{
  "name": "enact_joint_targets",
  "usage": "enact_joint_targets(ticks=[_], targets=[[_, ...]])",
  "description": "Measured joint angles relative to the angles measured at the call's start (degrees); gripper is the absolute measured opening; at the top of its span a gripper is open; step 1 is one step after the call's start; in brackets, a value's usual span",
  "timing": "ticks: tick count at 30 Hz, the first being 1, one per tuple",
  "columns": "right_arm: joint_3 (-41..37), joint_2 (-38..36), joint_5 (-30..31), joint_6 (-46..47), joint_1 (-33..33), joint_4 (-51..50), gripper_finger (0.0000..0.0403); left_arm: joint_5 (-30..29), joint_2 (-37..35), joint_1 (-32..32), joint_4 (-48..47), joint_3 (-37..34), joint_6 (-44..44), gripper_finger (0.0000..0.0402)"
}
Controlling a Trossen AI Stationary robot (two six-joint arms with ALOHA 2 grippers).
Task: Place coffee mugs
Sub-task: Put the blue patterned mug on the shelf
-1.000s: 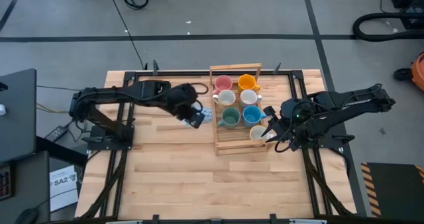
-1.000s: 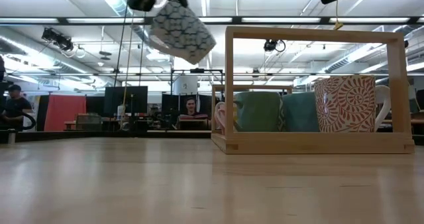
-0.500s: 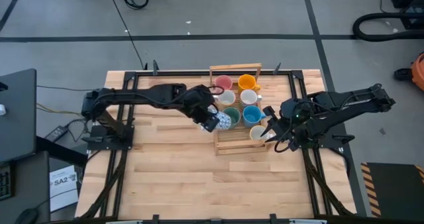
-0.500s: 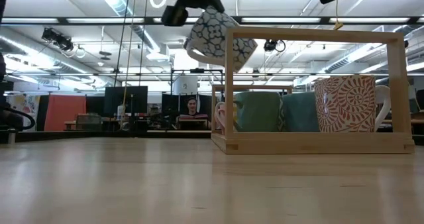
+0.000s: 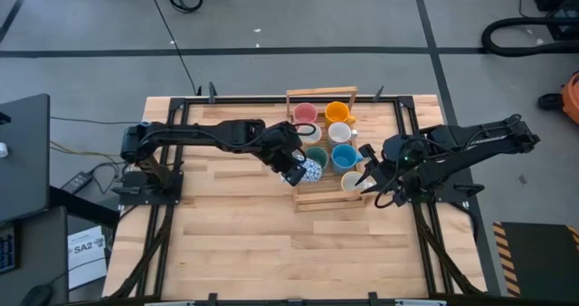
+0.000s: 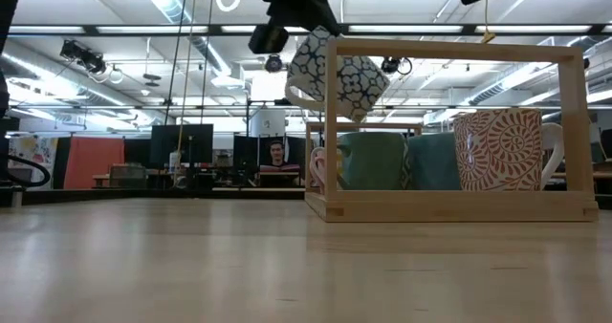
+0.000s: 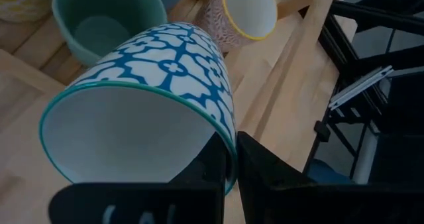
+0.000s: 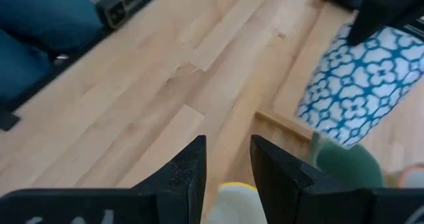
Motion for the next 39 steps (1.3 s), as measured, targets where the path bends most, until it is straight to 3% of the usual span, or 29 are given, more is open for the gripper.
enact_joint_targets(ticks=[8, 39], targets=[[0.0, 1.2, 4.7, 0.0, 0.0, 0.9, 0.0123, -0.1, 2.8, -0.9, 2.6, 0.0, 1.9, 0.0022], [0.0, 4.5, 5.0, 0.0, 0.0, 1.6, 0.0123, -1.2, 11.0, -3.9, 3.4, 0.0, 9.3, 0.0026]])
